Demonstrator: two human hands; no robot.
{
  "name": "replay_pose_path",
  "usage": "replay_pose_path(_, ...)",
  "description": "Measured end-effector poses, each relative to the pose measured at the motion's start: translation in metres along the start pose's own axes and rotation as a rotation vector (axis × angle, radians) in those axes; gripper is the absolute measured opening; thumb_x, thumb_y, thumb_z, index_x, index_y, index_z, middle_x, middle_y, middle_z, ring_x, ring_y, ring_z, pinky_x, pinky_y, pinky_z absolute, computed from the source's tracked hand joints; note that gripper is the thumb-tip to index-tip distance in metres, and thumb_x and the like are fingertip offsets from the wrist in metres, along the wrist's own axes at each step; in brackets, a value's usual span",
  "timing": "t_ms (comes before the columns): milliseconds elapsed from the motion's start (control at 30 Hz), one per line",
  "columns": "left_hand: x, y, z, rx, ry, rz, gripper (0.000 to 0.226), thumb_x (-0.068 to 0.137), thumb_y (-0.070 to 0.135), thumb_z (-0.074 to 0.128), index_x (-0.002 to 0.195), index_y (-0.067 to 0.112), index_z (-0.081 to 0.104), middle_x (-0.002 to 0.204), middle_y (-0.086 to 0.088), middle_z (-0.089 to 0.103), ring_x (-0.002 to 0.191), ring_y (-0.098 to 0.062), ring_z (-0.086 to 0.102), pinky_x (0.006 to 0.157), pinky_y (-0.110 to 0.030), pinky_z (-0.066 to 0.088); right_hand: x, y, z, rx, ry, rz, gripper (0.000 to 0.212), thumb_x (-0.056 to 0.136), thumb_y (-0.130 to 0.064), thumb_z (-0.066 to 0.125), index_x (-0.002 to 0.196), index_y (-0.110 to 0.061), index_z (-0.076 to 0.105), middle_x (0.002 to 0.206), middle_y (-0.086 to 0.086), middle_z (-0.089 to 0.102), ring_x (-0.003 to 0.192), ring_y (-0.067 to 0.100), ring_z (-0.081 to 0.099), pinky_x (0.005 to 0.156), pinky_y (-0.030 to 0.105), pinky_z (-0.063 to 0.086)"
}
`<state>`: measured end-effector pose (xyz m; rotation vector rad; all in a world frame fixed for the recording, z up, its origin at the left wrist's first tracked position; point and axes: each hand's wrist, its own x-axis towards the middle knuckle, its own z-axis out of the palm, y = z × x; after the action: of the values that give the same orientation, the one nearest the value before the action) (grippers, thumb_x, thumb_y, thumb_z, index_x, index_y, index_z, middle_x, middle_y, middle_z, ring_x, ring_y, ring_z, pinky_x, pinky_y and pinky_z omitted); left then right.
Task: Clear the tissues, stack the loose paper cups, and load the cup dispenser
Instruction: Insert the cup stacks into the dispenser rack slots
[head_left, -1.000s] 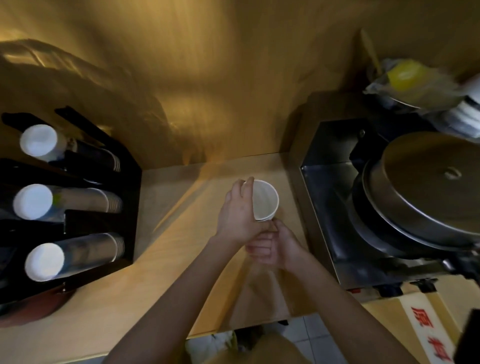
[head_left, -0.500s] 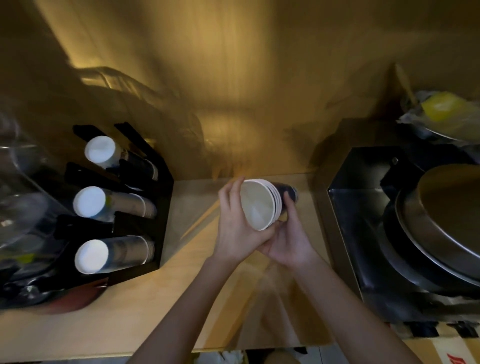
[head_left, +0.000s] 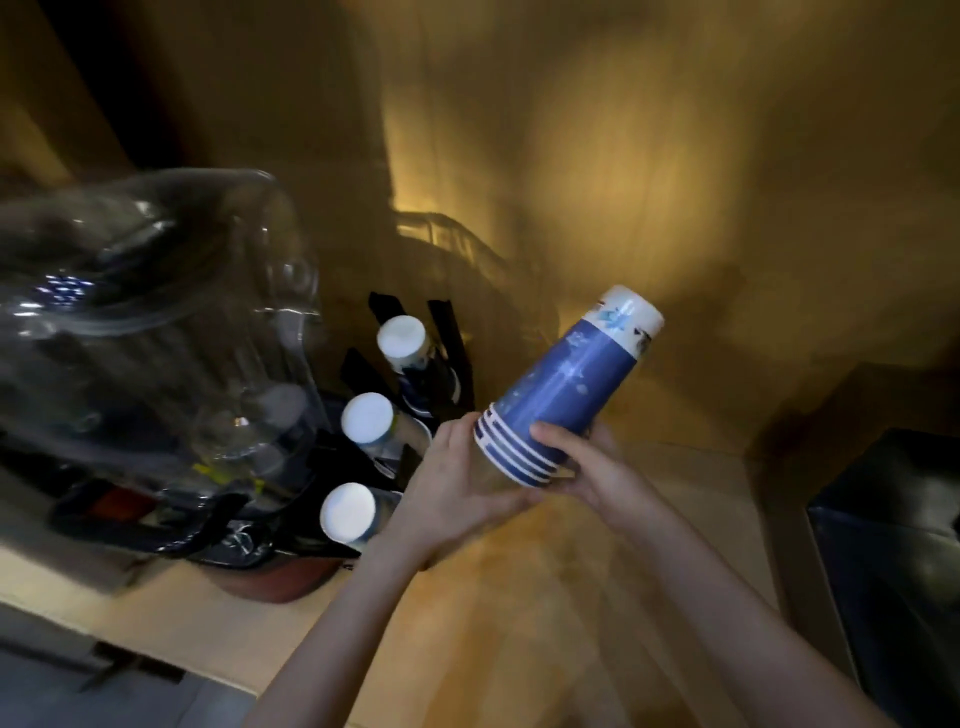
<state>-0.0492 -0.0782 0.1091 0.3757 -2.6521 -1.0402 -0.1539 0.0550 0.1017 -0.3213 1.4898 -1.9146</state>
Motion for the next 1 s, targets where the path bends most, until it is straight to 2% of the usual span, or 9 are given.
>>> replay_pose_path(100,0.013,-0.01,-0.023,-0.068,0.003,-0.054,0.098,0.058,0.041,0.08,0.137,0.015,0.029,0.134,-0.004,0.047,0.122,-0.018,0.046,0.101,-0.026,0.037,0.013,-0.021,0.029,-0.256,0.007,-0.189,0.063,0.064,0.0,0.08,0.111,-0.024,0.046,0.104,-0.01,0.062,0.079,-0.014,0.063,0.067,0.008,0.049)
replay_pose_path(167,0.02,-0.011,-0.039,-0.167,0.002,-0.119,0.091,0.057,0.03,0.08,0.133,0.02,0.031,0.128,-0.004,0.054,0.115,-0.019,0.054,0.098,-0.034,0.047,0.023,-0.034,0.048,-0.477,-0.055,-0.272,0.074,0.061,-0.006,0.083,0.115,-0.031,0.039,0.101,-0.026,0.052,0.083,-0.019,0.057,0.07,0.002,0.045)
replay_pose_path(300,0.035,-0.01,-0.081,-0.344,-0.01,-0.149,0.077,0.063,0.007,0.079,0.127,0.018,0.038,0.113,0.0,0.061,0.091,0.0,0.059,0.074,-0.007,0.049,0.045,-0.06,0.074,-0.742,-0.164,-0.428,0.089,0.054,-0.02,0.087,0.127,-0.031,0.038,0.115,-0.022,0.051,0.112,0.001,0.049,0.094,0.017,0.04)
replay_pose_path(433,0.049,-0.001,-0.125,-0.411,0.118,-0.062,0.086,0.053,0.032,0.083,0.127,0.018,0.043,0.122,0.001,0.06,0.11,-0.009,0.059,0.095,-0.027,0.05,0.069,-0.08,0.098,-0.801,-0.206,-0.545,0.09,0.057,-0.024,0.086,0.132,-0.027,0.036,0.12,-0.016,0.044,0.114,0.001,0.04,0.086,0.008,0.035)
replay_pose_path(500,0.052,0.011,-0.141,-0.375,0.241,-0.028,0.082,0.055,0.04,0.079,0.128,0.023,0.045,0.124,0.003,0.06,0.115,-0.011,0.055,0.101,-0.036,0.046,0.083,-0.081,0.107,-0.783,-0.18,-0.559,0.091,0.058,-0.023,0.086,0.134,-0.028,0.034,0.125,-0.01,0.046,0.117,0.004,0.039,0.094,0.018,0.039)
replay_pose_path(667,0.06,0.031,-0.157,-0.17,0.475,0.069,0.071,0.061,0.035,0.076,0.125,0.029,0.044,0.113,0.024,0.053,0.109,0.002,0.051,0.094,-0.022,0.046,0.11,-0.067,0.118,-0.704,-0.17,-0.552,0.09,0.06,-0.018,0.084,0.133,-0.032,0.032,0.136,-0.001,0.049,0.125,0.014,0.046,0.102,0.031,0.042)
replay_pose_path(800,0.063,0.026,-0.148,-0.074,0.534,0.067,0.07,0.068,0.03,0.077,0.128,0.025,0.042,0.122,0.012,0.054,0.114,-0.005,0.049,0.098,-0.03,0.046,0.123,-0.046,0.115,-0.693,-0.146,-0.484,0.089,0.057,-0.026,0.086,0.129,-0.034,0.035,0.133,-0.002,0.051,0.124,0.015,0.049,0.103,0.041,0.045)
replay_pose_path(900,0.068,0.018,-0.14,0.017,0.516,0.05,0.067,0.069,0.031,0.076,0.127,0.021,0.044,0.126,0.006,0.055,0.108,0.004,0.043,0.089,-0.008,0.037,0.13,-0.032,0.114,-0.721,-0.13,-0.462,0.089,0.058,-0.03,0.084,0.131,-0.029,0.033,0.134,0.0,0.05,0.125,0.015,0.048,0.104,0.042,0.045)
replay_pose_path(1000,0.074,0.011,-0.137,0.08,0.511,0.021,0.067,0.066,0.03,0.077,0.123,0.016,0.047,0.124,0.002,0.056,0.107,-0.002,0.044,0.078,-0.005,0.028,0.137,-0.022,0.114,-0.758,-0.129,-0.427,0.088,0.057,-0.035,0.081,0.129,-0.028,0.031,0.128,0.004,0.054,0.119,0.02,0.053,0.099,0.047,0.048)
